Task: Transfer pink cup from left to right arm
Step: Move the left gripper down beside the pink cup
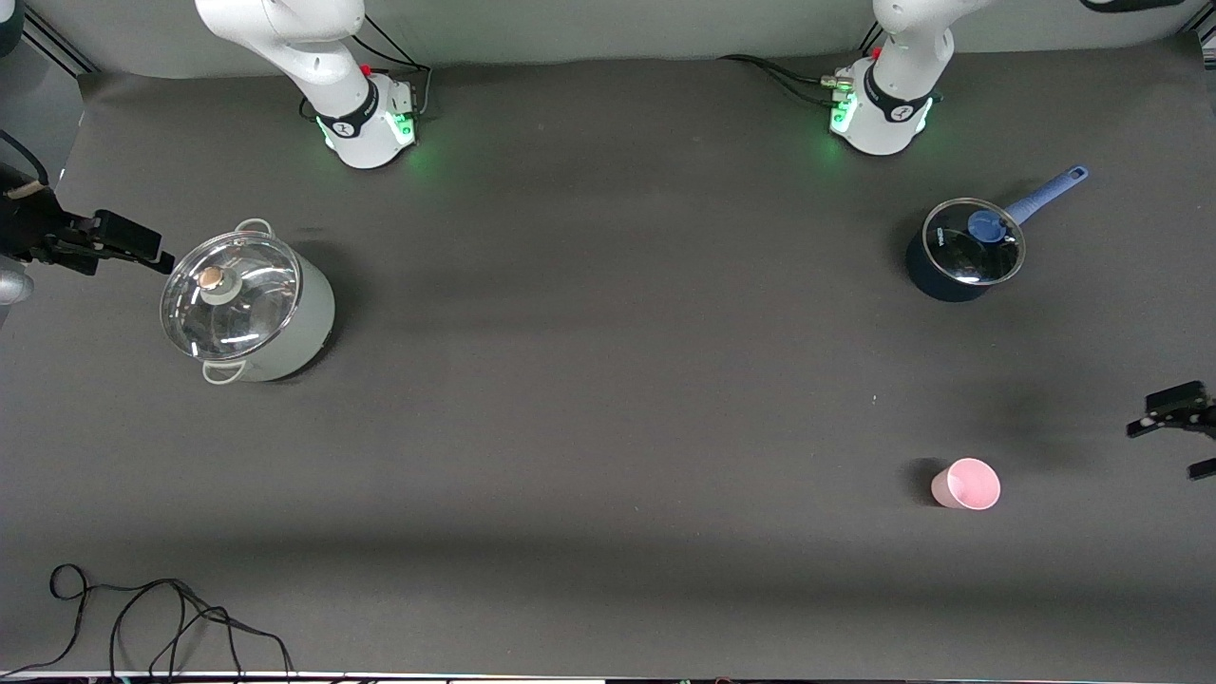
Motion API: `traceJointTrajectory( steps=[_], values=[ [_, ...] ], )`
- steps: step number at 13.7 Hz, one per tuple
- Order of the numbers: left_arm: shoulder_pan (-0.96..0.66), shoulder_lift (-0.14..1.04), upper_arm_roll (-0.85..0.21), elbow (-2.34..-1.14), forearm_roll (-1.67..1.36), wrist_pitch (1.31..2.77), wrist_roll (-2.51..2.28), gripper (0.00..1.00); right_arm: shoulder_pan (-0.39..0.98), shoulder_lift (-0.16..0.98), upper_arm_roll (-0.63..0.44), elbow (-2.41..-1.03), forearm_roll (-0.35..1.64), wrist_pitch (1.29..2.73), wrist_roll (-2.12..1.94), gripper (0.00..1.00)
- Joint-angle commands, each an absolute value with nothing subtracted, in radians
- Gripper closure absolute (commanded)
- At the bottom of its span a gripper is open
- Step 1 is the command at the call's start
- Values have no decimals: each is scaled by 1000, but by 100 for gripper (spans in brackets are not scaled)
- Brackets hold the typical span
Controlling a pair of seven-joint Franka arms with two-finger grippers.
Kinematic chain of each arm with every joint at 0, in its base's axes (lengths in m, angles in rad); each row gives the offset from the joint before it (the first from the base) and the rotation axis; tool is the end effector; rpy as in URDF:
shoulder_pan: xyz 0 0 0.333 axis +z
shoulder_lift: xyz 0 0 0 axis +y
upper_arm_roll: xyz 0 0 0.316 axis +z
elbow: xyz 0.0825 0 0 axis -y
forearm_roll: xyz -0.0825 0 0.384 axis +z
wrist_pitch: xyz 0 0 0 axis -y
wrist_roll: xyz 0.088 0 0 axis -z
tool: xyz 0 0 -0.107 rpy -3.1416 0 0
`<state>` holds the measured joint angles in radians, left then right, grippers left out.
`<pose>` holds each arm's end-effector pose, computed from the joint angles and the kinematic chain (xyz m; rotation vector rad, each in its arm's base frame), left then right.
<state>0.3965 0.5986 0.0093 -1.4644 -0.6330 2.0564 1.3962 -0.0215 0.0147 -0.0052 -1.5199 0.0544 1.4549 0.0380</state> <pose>0.6706 0.2523 0.3402 2.5723 -0.9200 0.6008 0.5471 -0.0083 0.6306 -3.0840 0.0934 0.1235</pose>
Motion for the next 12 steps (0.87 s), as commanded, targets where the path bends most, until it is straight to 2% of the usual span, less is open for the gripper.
traceJointTrajectory(
  steps=[1, 3, 12],
  values=[
    [440, 696, 6, -1446, -898, 2045, 1754, 0, -25, 21, -6, -1502, 69, 1443, 58, 0],
    [459, 748, 5, -1462, -1024, 1998, 1933, 0, -25, 23, -6, -1502, 69, 1443, 58, 0],
    [488, 885, 5, -1534, -1256, 1812, 2420, 0, -23, 26, -6, -1503, 64, 1443, 54, 0]
  ],
)
